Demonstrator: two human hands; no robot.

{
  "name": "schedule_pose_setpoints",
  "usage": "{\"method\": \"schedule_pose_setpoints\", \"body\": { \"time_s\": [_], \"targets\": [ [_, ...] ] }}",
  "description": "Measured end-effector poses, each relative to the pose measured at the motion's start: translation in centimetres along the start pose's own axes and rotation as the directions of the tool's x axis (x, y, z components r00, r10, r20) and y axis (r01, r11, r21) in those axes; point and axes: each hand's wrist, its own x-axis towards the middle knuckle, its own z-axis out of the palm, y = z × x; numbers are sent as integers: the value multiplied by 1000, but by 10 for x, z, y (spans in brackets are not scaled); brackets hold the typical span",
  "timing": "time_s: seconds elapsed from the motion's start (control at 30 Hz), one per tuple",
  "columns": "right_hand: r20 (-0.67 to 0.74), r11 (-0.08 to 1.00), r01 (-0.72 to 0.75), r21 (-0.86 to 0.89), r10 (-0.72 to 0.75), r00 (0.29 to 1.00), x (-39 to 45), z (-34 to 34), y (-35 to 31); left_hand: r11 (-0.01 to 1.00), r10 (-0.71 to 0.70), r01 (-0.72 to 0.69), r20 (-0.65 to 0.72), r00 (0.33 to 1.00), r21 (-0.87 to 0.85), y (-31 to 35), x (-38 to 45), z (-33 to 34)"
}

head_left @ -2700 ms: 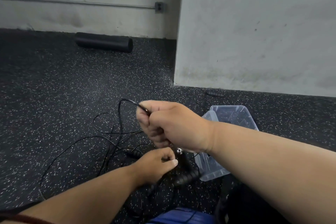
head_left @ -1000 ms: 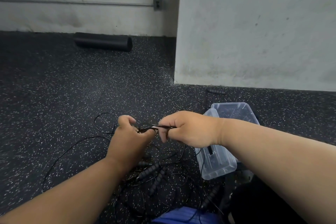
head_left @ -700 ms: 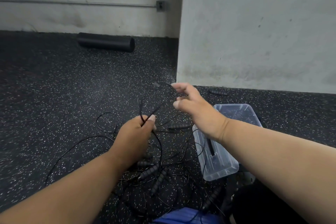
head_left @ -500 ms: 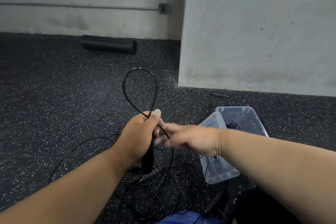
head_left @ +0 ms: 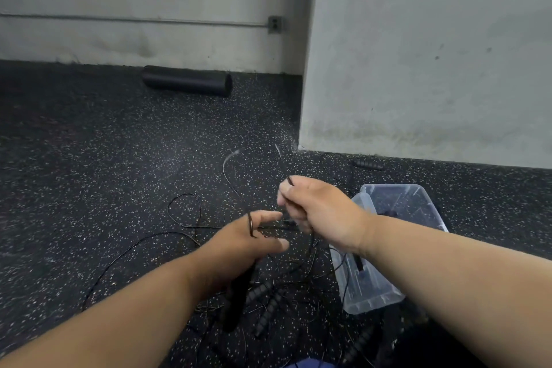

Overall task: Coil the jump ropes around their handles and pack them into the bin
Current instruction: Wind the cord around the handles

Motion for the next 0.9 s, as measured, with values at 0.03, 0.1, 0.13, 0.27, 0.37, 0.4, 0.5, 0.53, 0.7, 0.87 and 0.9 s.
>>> {"method": "schedule_pose_setpoints", "body": {
  "time_s": [0.03, 0.1, 0.13, 0.27, 0.37, 0.4, 0.5, 0.53, 0.7, 0.87, 0.9],
  "targets": [
    [6, 986, -12, 164, 11, 1000, 1, 4, -1, 997, 15, -18, 39, 999, 76, -2, -1, 7],
    [5, 943, -9, 332, 8, 1000, 4, 7, -3, 978, 26, -46, 103, 994, 204, -7, -2, 23],
    [3, 928, -13, 372, 13, 1000, 5, 8, -5, 967, 30, -58, 117, 993, 249, -9, -2, 30],
    [-12, 921, -96, 378, 108, 994, 7, 2, -12, 946, -47, 12, 98, 994, 325, -16, 2, 37],
    [-118, 950, -167, 262, 204, 972, 10, -2, -3, 914, -43, 15, 60, 997, 407, -16, 3, 27],
    [-164, 944, -194, 265, 243, 956, 12, -5, 1, 910, -17, -4, 49, 999, 414, -15, 3, 25],
    [-281, 913, -253, 320, 346, 895, 16, -16, 13, 920, 47, -41, -8, 999, 391, -11, 3, 18],
    [-291, 901, -257, 350, 365, 885, 16, -20, 15, 932, 61, -45, -34, 998, 360, -7, 3, 16],
    [-62, 927, -213, 310, 244, 968, 8, -17, 13, 991, 89, -74, -125, 988, 113, 11, 1, 6],
    [108, 990, -83, 116, 71, 992, 0, 4, 12, 942, 10, -31, -66, 998, -333, 19, -1, 4],
    [66, 994, -70, 82, 64, 996, 1, 3, 13, 938, -7, 4, -7, 1000, -347, 21, -2, 5]
  ]
}}
